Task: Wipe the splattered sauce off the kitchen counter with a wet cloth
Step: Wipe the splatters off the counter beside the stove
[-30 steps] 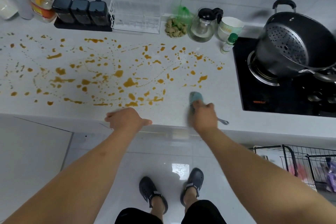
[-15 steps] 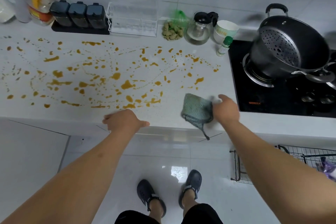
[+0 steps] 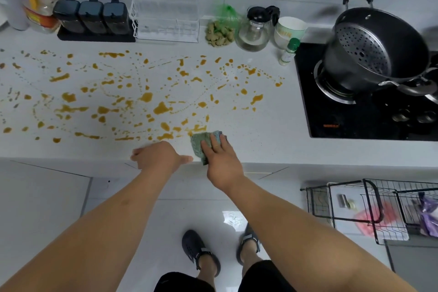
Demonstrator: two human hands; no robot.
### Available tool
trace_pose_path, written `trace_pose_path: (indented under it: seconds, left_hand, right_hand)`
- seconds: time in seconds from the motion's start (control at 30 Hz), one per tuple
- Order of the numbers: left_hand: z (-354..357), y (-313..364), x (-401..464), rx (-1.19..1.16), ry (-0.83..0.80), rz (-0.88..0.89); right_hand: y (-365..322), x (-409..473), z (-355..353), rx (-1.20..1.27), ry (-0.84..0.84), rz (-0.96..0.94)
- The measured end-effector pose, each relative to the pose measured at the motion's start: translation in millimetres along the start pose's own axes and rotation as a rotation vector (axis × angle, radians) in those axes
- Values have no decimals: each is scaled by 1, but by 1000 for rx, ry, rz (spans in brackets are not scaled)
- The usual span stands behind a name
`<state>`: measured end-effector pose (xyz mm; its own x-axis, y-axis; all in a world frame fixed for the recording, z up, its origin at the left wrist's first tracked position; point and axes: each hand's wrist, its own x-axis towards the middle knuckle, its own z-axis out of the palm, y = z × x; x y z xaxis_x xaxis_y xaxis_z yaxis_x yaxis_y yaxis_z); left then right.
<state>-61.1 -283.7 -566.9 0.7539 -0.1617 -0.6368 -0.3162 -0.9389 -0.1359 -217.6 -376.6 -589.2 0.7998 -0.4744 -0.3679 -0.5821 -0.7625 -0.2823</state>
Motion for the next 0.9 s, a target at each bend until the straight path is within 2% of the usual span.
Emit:
trace_pose_path:
  seconds: [0.07, 0.13, 0.23, 0.33, 0.43, 0.53, 0.67, 0.73, 0.8, 0.9]
  left_hand:
    - [-2, 0, -3, 6, -1, 19]
    - [-4, -1, -4, 13, -10, 29]
    - [-7, -1, -5, 20, -23, 32]
    - [-9, 1, -9, 26, -12, 43]
    - [-11, 0, -17, 38, 1, 53]
    - [-12, 1, -18, 46, -11, 56]
    - [-11, 1, -10, 64, -51, 31]
    - [-8, -1, -5, 90, -49, 20]
    - [-5, -1, -2, 81, -53, 18]
    - [-3, 1, -5, -31, -59, -31]
  right_hand:
    - [22, -7, -3, 0, 35, -7]
    - [56, -14, -14, -3, 65, 66]
    - [113, -26, -33, -27, 89, 241]
    - [162, -33, -49, 38, 90, 491]
    - [164, -23, -52, 60, 89, 626]
    - [123, -9, -43, 49, 91, 509]
    - [53, -3, -15, 25, 78, 92]
    - [38, -4, -5, 28, 21, -43]
    - [48, -4, -6, 4, 9, -84]
    - [91, -1, -23, -19, 51, 30]
